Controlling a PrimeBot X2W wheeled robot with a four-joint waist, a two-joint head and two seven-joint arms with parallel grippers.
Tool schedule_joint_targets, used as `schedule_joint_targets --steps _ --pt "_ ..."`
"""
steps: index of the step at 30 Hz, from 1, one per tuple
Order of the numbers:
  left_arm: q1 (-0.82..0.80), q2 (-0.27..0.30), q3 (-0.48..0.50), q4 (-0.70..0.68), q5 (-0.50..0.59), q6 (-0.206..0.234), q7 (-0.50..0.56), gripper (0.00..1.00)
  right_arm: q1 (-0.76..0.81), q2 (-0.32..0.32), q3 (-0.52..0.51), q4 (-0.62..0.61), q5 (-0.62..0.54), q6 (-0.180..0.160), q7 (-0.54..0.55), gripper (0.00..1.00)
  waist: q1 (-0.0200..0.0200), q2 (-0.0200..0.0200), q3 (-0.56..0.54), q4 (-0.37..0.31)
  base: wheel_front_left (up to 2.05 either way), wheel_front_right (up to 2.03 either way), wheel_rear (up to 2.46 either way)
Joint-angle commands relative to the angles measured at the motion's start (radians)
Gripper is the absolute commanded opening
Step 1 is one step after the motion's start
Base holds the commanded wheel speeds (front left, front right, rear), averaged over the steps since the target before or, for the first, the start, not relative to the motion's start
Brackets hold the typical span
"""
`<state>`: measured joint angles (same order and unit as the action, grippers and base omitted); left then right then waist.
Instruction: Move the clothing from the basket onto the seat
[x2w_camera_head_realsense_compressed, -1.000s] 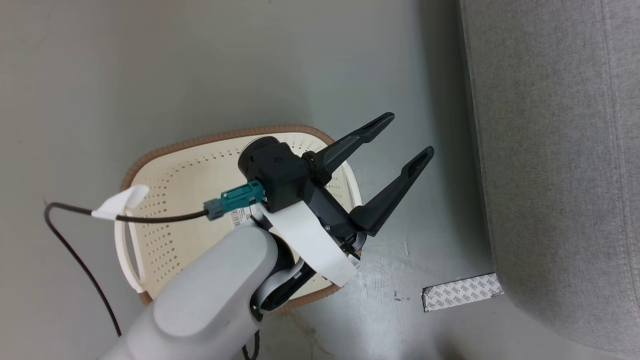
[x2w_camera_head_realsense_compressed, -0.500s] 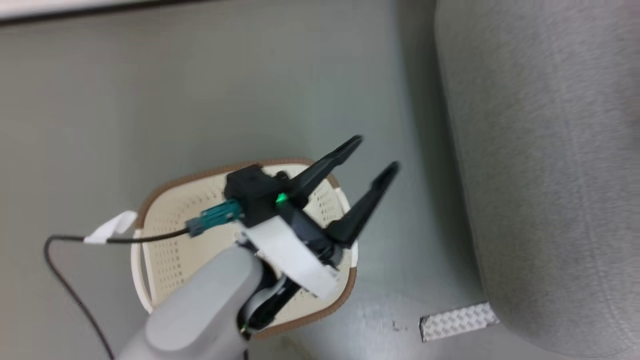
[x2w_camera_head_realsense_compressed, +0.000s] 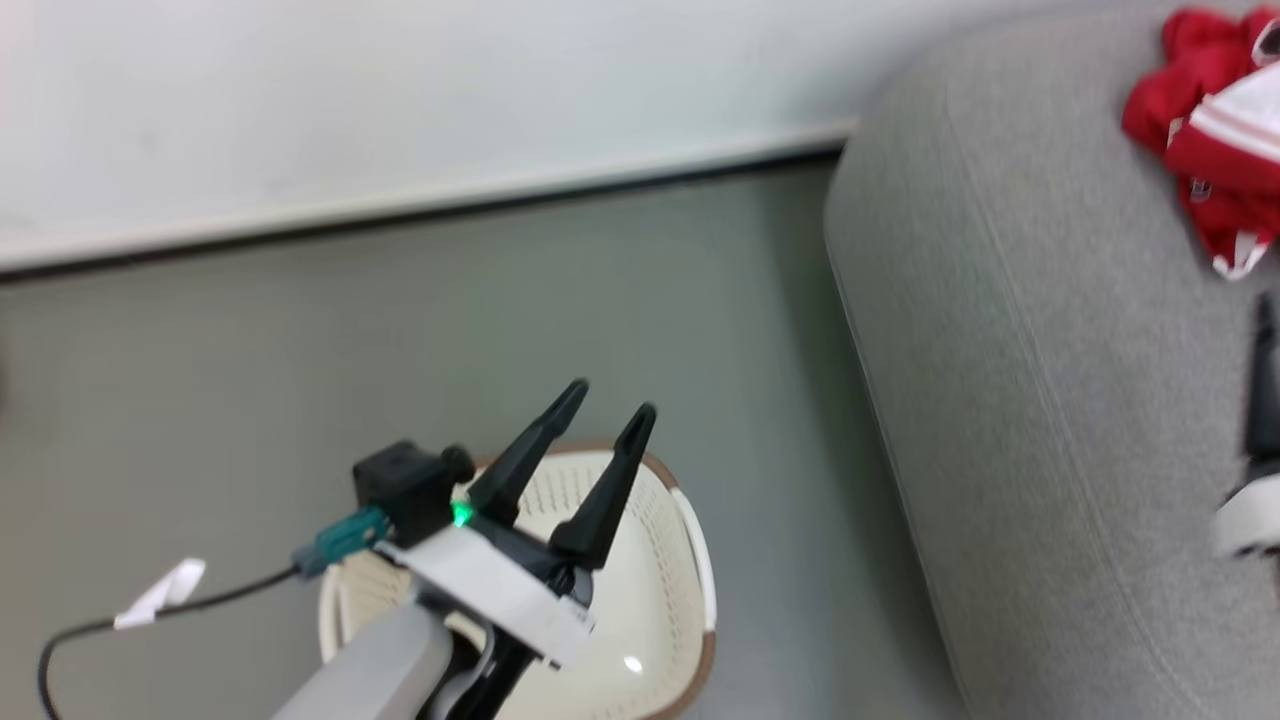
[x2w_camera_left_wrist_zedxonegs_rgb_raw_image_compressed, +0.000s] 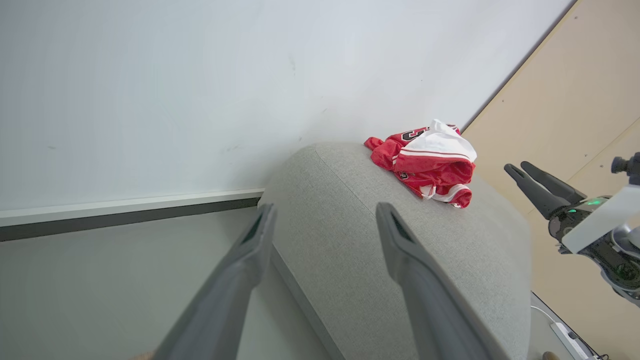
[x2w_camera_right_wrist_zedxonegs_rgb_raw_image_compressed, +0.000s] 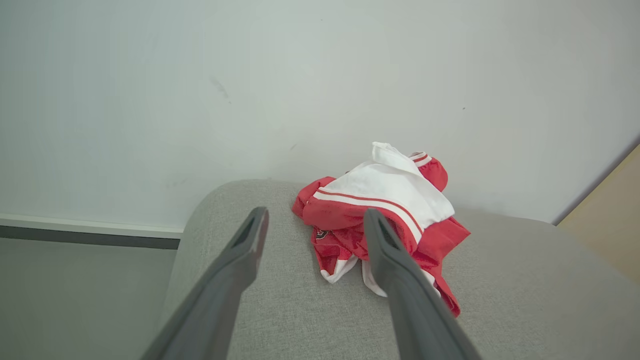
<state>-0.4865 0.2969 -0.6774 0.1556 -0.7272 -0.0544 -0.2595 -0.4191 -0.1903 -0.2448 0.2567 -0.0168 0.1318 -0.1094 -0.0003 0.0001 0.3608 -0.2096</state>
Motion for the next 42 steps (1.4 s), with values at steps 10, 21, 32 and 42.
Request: schedule_joint_targets --steps 10,21,32,42 --pt "0.230 -0.043 0.194 0.040 0.078 0.031 -0.004 1.00 0.231 0.112 0.118 -0.103 0.020 -0.002 -0.133 1.00 0.0003 -0.0001 -0.255 0.172 0.00 0.00 0.00" --pt "0.376 -0.059 0.375 0.089 0.220 0.049 -0.005 1.00 0.386 0.139 0.143 -0.072 0.055 -0.002 -0.156 1.00 0.0003 -0.0001 -0.350 0.250 0.00 0.00 0.00" --pt "0.456 -0.124 0.513 0.097 0.354 0.053 -0.005 1.00 0.440 0.139 0.196 -0.013 0.111 -0.002 -0.156 1.00 0.0003 -0.0001 -0.389 0.265 0.00 0.00 0.00" --pt "0.517 -0.174 0.596 0.135 0.457 0.000 -0.005 1.00 0.463 0.139 0.223 0.030 0.120 -0.002 -0.156 1.00 0.0003 -0.0001 -0.412 0.269 0.00 0.00 0.00"
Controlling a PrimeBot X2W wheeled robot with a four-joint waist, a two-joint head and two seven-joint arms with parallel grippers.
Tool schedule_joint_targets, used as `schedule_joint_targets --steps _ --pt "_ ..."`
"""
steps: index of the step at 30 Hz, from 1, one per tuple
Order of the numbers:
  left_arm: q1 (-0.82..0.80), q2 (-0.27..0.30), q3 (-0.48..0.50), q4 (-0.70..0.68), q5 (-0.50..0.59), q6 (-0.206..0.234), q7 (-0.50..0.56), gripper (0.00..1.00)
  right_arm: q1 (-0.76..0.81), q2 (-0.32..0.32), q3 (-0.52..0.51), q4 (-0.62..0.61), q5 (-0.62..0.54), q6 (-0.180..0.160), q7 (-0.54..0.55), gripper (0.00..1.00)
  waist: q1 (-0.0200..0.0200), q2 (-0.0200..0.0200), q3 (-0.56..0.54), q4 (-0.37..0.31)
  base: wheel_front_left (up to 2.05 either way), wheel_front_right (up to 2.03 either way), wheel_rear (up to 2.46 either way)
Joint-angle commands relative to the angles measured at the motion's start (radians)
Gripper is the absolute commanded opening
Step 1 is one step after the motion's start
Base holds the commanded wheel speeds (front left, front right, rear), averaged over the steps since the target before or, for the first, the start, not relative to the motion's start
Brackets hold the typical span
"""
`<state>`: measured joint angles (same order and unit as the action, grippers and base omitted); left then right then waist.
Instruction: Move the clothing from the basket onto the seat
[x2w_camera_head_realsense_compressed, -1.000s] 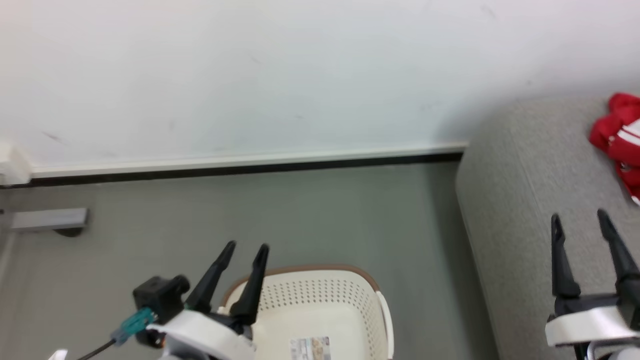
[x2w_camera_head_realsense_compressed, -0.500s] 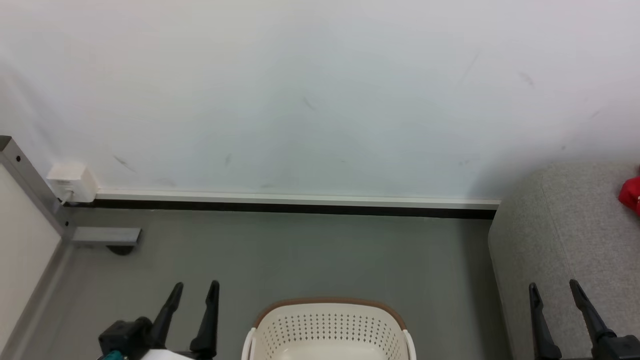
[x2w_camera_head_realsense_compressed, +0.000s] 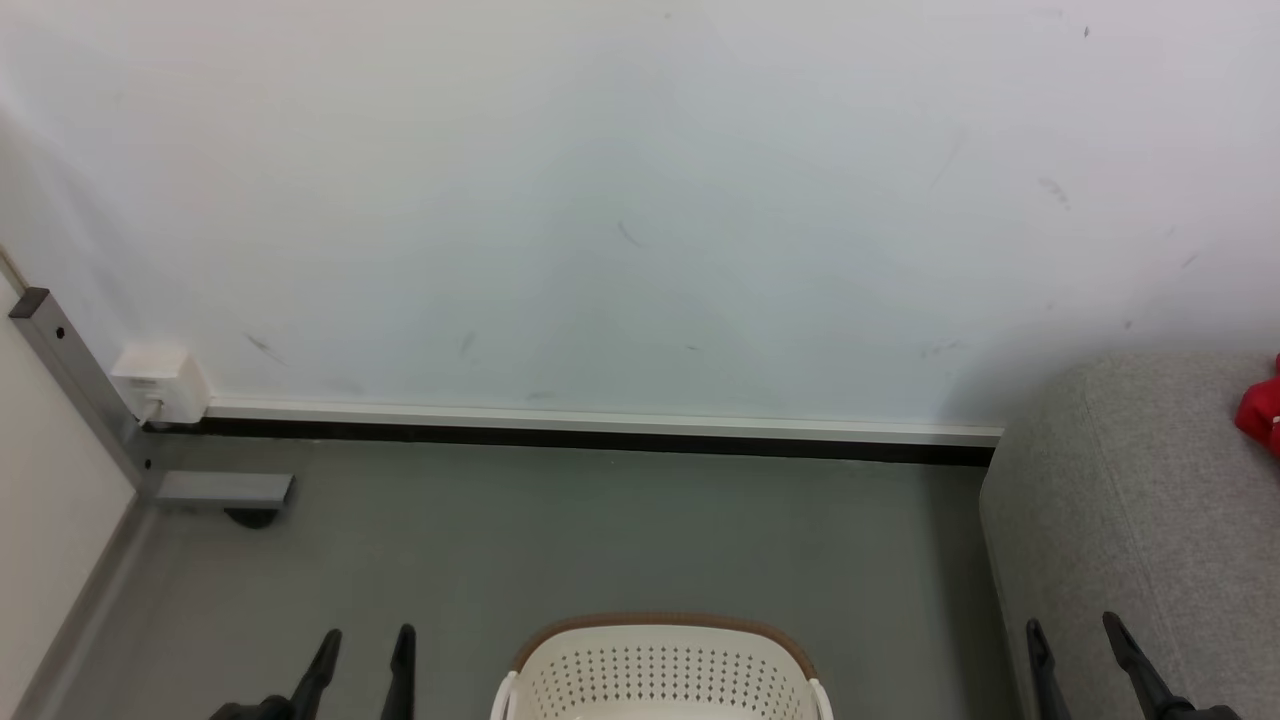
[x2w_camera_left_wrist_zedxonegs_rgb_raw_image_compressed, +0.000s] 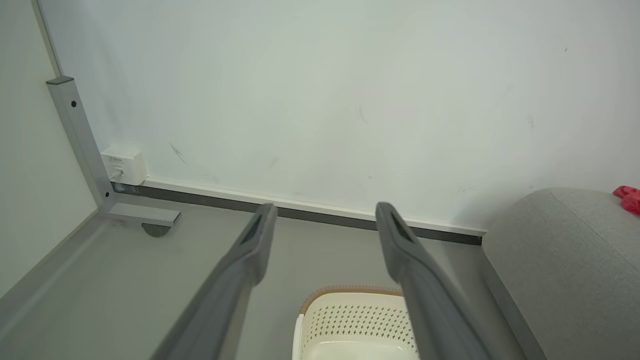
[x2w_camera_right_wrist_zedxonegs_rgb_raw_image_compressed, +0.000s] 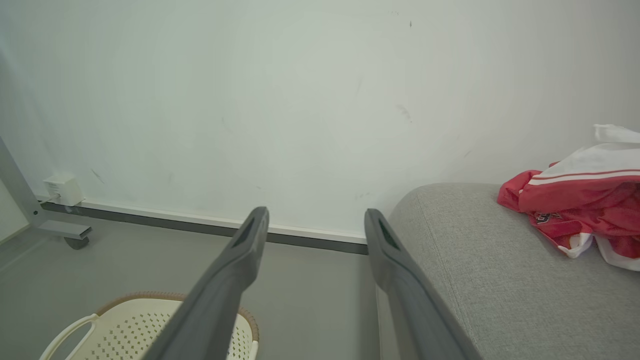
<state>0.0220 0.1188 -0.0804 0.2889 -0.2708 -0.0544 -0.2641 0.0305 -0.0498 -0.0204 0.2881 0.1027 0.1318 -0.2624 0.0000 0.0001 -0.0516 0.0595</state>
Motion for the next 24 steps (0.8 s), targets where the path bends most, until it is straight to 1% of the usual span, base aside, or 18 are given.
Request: schedule_joint_targets --steps 1,9,14,15,18,24 --pt "0.011 0.000 0.006 0.003 0.008 -0.005 0.000 1.00 0.016 -0.002 0.000 0.002 0.001 -0.002 -0.003 1.00 0.0000 -0.0001 0.000 0.000 0.00 0.00 0.00" --pt "0.013 -0.030 0.056 -0.006 0.060 -0.026 0.000 1.00 0.016 -0.001 0.012 0.016 0.000 -0.002 -0.003 1.00 0.0000 -0.0001 -0.003 0.004 0.00 0.00 0.00" --pt "0.019 -0.044 0.065 -0.008 0.077 -0.040 0.000 1.00 0.016 -0.002 0.023 0.021 -0.003 -0.002 -0.003 1.00 0.0000 -0.0001 -0.005 0.007 0.00 0.00 0.00" --pt "0.005 -0.042 0.064 -0.002 0.069 -0.040 0.000 0.00 0.006 0.001 0.022 0.022 0.001 0.000 0.000 0.00 0.0000 -0.0001 -0.005 0.007 0.00 0.00 0.00" --pt "0.010 -0.048 0.065 0.023 0.060 -0.039 0.005 0.00 0.011 0.004 0.019 0.046 0.009 0.000 0.007 0.00 0.0000 -0.0001 -0.005 0.007 0.00 0.00 0.00" --pt "-0.011 -0.049 0.084 0.026 -0.055 -0.043 0.044 0.00 -0.009 0.004 0.003 0.045 0.134 0.000 0.045 0.00 0.0000 -0.0001 -0.003 0.003 0.00 0.00 0.00"
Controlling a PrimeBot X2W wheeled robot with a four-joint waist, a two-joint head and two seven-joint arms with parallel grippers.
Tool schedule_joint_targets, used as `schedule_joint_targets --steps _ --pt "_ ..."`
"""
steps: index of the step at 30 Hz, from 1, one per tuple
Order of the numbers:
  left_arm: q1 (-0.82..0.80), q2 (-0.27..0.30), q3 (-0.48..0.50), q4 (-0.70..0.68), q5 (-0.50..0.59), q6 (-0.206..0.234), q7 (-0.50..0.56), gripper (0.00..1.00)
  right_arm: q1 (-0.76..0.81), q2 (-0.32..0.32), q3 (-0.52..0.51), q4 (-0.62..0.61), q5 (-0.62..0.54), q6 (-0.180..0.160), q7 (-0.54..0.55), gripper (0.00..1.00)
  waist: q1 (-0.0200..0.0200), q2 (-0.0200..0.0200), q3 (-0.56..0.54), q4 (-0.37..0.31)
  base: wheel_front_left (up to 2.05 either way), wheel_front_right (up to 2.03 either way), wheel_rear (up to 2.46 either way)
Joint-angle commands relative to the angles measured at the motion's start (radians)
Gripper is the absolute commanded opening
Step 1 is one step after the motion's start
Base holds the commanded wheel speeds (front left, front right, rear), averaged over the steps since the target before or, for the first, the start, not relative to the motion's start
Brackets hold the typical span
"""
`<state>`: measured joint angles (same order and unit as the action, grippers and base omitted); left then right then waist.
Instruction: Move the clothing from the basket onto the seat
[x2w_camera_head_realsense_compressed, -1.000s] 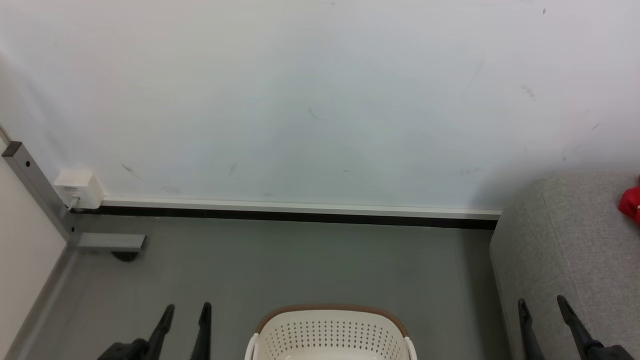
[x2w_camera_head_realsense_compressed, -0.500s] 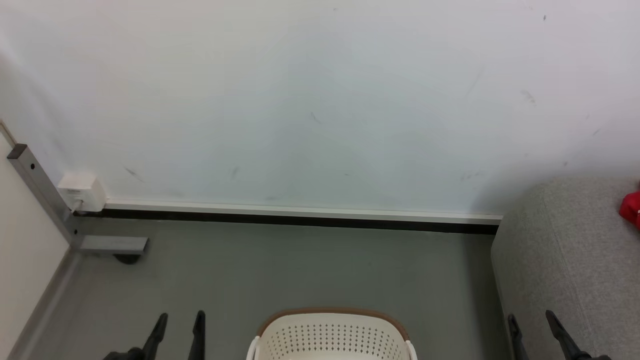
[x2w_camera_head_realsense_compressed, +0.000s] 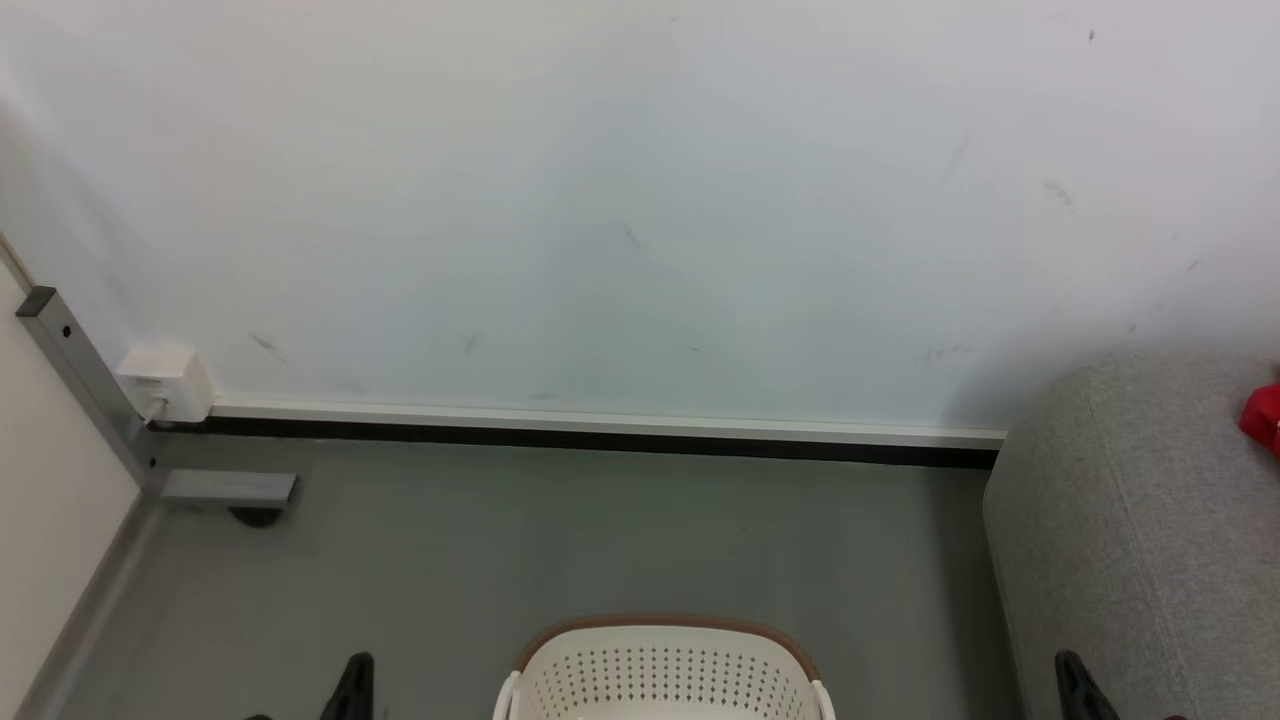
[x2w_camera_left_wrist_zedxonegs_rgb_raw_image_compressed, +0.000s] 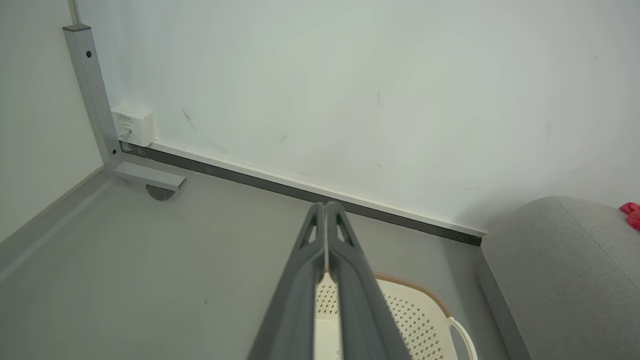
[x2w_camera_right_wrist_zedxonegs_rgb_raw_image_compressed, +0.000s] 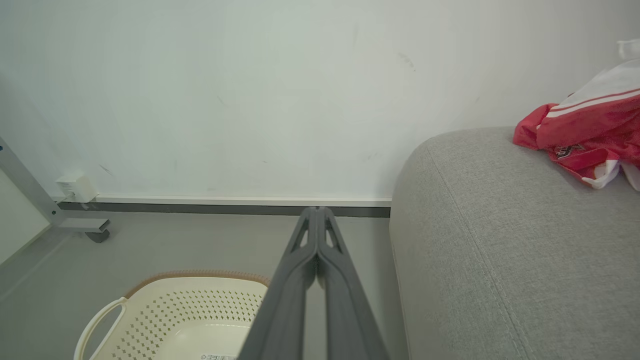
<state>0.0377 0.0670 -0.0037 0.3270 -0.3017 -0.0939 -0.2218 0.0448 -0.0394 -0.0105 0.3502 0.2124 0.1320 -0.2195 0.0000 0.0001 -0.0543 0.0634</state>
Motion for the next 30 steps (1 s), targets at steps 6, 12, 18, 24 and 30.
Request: schedule_joint_targets --steps 6,12,18,24,30 --pt "-0.035 0.001 0.014 -0.022 -0.136 -0.006 0.027 0.00 -0.033 -0.007 -0.012 -0.029 0.144 0.000 0.027 0.00 0.0000 -0.0001 0.003 -0.004 0.00 0.00 0.00" --pt "-0.044 0.000 0.020 -0.031 -0.238 -0.009 0.051 0.00 -0.043 -0.008 -0.018 -0.038 0.252 0.000 0.052 0.00 0.0000 -0.0001 0.006 -0.007 0.00 0.00 0.00" --pt "-0.054 -0.002 0.028 -0.037 -0.334 -0.012 0.076 0.00 -0.054 -0.009 -0.025 -0.045 0.354 0.000 0.076 0.00 0.0000 -0.0001 0.008 -0.010 0.00 0.00 0.00" --pt "-0.064 -0.003 0.036 -0.041 -0.422 -0.014 0.099 0.00 -0.064 -0.009 -0.033 -0.051 0.449 -0.001 0.099 0.00 0.0000 -0.0001 0.011 -0.013 0.00 0.00 0.00" --pt "-0.073 -0.004 0.044 -0.045 -0.506 -0.016 0.121 0.00 -0.075 -0.010 -0.040 -0.056 0.538 -0.001 0.121 0.00 0.0000 -0.0001 0.014 -0.016 0.00 0.00 0.00"
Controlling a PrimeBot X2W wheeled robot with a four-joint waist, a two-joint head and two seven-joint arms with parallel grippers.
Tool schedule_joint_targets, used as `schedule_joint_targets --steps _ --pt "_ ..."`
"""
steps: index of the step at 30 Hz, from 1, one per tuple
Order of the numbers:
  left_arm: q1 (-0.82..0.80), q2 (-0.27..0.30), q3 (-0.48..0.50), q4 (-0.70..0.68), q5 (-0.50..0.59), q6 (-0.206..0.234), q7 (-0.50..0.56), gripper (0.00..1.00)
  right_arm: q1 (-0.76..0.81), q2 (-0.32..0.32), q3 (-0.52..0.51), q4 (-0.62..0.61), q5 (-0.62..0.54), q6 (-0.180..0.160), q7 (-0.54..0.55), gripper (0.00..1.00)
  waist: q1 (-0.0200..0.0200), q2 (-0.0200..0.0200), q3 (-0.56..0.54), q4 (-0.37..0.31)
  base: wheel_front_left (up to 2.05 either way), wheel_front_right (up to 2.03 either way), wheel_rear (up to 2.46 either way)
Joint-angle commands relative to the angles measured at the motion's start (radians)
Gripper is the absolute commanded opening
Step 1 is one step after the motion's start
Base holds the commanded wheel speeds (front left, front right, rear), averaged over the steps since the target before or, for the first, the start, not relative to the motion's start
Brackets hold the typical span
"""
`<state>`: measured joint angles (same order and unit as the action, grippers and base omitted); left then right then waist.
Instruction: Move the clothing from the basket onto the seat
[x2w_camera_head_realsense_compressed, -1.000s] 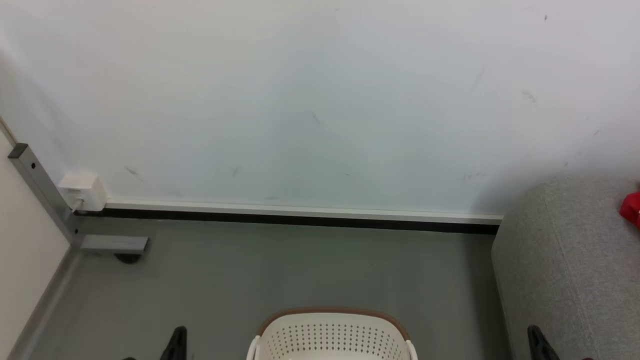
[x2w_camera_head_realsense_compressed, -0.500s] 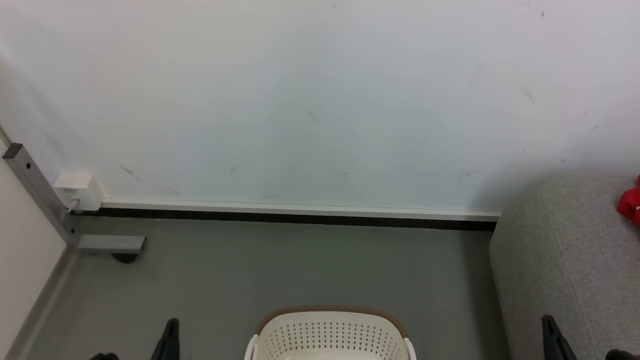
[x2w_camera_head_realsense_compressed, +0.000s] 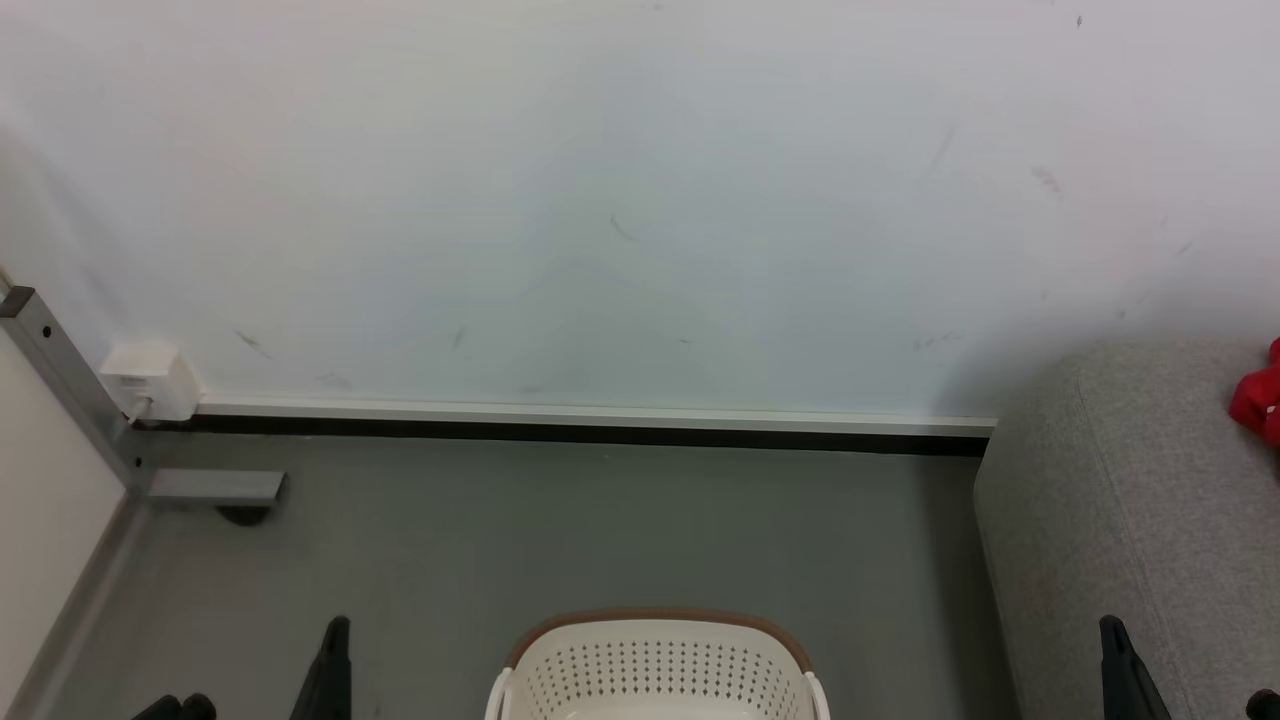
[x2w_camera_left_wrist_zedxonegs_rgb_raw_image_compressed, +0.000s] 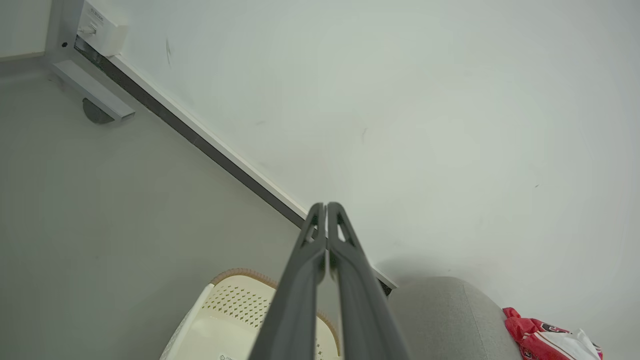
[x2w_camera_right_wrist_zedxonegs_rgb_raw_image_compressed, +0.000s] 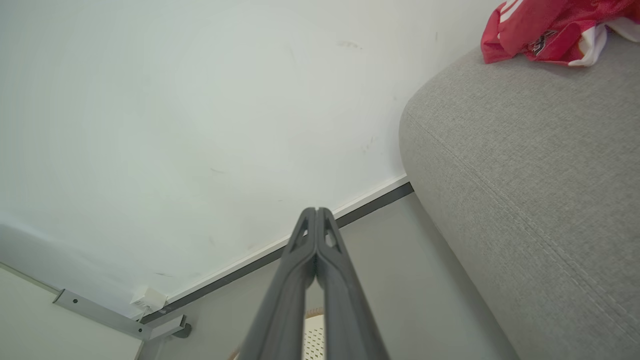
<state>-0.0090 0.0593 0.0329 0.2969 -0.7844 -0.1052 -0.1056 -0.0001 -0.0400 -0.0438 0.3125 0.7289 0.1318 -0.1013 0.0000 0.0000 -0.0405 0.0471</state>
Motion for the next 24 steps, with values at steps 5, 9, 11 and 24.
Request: schedule_joint_targets --steps 5,9,11,24 --pt "-0.033 0.003 0.014 -0.018 -0.088 -0.007 0.022 0.00 -0.037 -0.010 -0.012 -0.022 0.091 -0.001 0.021 0.00 0.0000 0.0000 0.002 -0.003 0.00 0.00 0.00" --pt "-0.039 0.002 0.018 -0.020 -0.137 -0.008 0.036 0.00 -0.043 -0.010 -0.016 -0.024 0.144 -0.001 0.034 0.00 0.0000 0.0000 0.004 -0.005 0.00 0.00 0.00" --pt "-0.040 0.002 0.019 -0.021 -0.150 -0.009 0.039 0.00 -0.045 -0.010 -0.017 -0.025 0.157 -0.001 0.037 0.00 0.0000 0.0000 0.005 -0.005 0.00 0.00 0.00" --pt "-0.057 0.000 0.034 -0.028 -0.298 -0.012 0.079 0.00 -0.062 -0.011 -0.029 -0.034 0.316 -0.001 0.077 0.00 0.0000 0.0000 0.011 -0.012 0.00 0.00 0.00"
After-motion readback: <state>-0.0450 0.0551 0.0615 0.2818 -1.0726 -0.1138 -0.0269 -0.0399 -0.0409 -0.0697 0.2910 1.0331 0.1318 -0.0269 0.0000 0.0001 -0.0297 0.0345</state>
